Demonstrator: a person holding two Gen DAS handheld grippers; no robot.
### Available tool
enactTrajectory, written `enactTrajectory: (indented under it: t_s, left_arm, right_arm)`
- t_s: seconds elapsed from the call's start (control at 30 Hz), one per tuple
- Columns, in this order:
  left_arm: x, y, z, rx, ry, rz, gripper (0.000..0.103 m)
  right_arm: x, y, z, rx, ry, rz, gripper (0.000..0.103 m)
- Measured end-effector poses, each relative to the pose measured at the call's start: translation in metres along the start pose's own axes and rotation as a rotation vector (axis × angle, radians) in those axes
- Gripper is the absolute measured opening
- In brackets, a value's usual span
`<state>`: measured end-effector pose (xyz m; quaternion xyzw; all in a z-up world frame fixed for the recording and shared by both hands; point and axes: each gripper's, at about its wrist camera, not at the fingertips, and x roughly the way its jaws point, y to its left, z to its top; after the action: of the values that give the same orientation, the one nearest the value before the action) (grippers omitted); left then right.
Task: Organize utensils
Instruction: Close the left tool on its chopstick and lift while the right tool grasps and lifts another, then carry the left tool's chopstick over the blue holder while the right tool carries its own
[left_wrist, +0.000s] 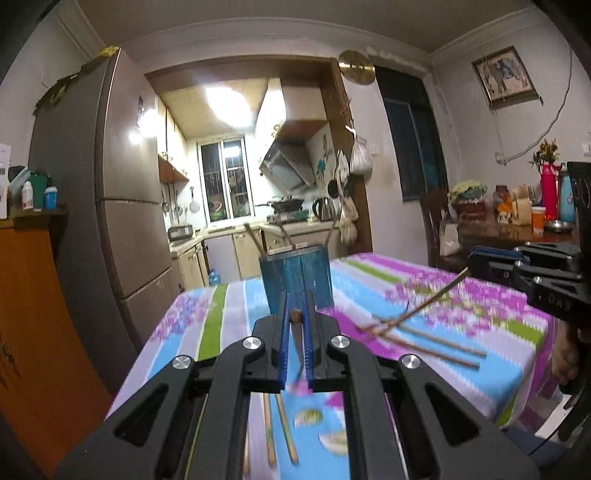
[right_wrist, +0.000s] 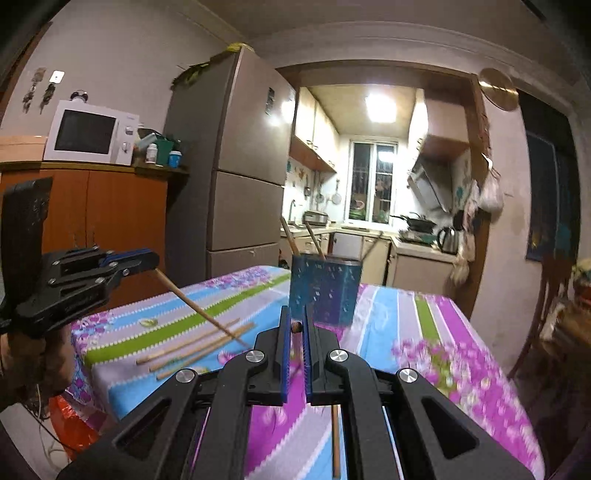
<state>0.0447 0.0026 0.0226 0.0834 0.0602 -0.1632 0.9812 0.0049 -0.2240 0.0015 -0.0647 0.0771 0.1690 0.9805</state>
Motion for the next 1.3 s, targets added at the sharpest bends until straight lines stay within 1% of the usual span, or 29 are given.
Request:
enactTrajectory:
  t_s: [0.17, 0.27, 0.4, 0.53, 0.83, 1.13, 1.3]
  left_arm:
    - [0.02, 0.01, 0.026, -0.022, -0.006, -0.024, 0.005]
    - [0.037, 0.015, 0.039, -0.035, 0.01, -0.047, 0.005]
    - [0.057, 0.021, 0.051, -0.05, 0.033, -0.07, 0.005]
    - [0.067, 0.028, 0.059, -0.06, 0.04, -0.077, 0.005]
    - [0.085, 0.041, 0.08, -0.106, 0.051, -0.101, 0.005]
    - [0.098, 0.044, 0.095, -0.107, 0.059, -0.113, 0.005]
    - [0.106, 0.047, 0.114, -0.107, 0.044, -0.107, 0.005]
  right_arm:
    - [0.02, -0.015, 0.027, 0.012, 0.009, 0.035, 0.007]
    - [0.035, -0.026, 0.041, 0.029, 0.025, 0.051, 0.007]
    - [0.055, -0.036, 0.059, 0.044, 0.051, 0.078, 0.007]
    - [0.074, -0.042, 0.075, 0.053, 0.073, 0.096, 0.007]
    - [0.088, -0.045, 0.099, 0.045, 0.069, 0.116, 0.007]
    - [0.098, -0.057, 0.123, 0.071, 0.056, 0.134, 0.007]
    - [0.105, -0.064, 0.141, 0.08, 0.046, 0.136, 0.007]
